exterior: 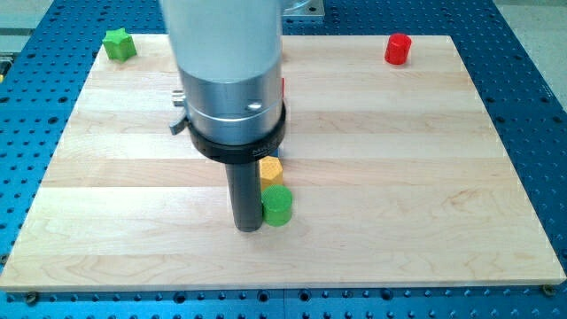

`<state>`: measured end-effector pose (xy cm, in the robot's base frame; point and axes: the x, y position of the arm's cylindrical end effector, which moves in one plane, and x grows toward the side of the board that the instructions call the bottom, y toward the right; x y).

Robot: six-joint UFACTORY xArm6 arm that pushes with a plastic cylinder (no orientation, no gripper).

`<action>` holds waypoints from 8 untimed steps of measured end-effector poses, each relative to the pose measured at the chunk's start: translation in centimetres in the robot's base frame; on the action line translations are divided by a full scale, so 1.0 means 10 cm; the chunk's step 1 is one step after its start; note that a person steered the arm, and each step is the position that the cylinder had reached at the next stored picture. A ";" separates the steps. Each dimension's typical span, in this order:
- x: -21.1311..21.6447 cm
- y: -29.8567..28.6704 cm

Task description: Place the green circle vertically below the yellow hexagon

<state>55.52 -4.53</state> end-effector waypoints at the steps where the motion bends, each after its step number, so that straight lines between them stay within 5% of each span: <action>1: 0.39 0.04; 2: 0.35 0.88; 3: 0.04 0.87; 8: 0.04 0.59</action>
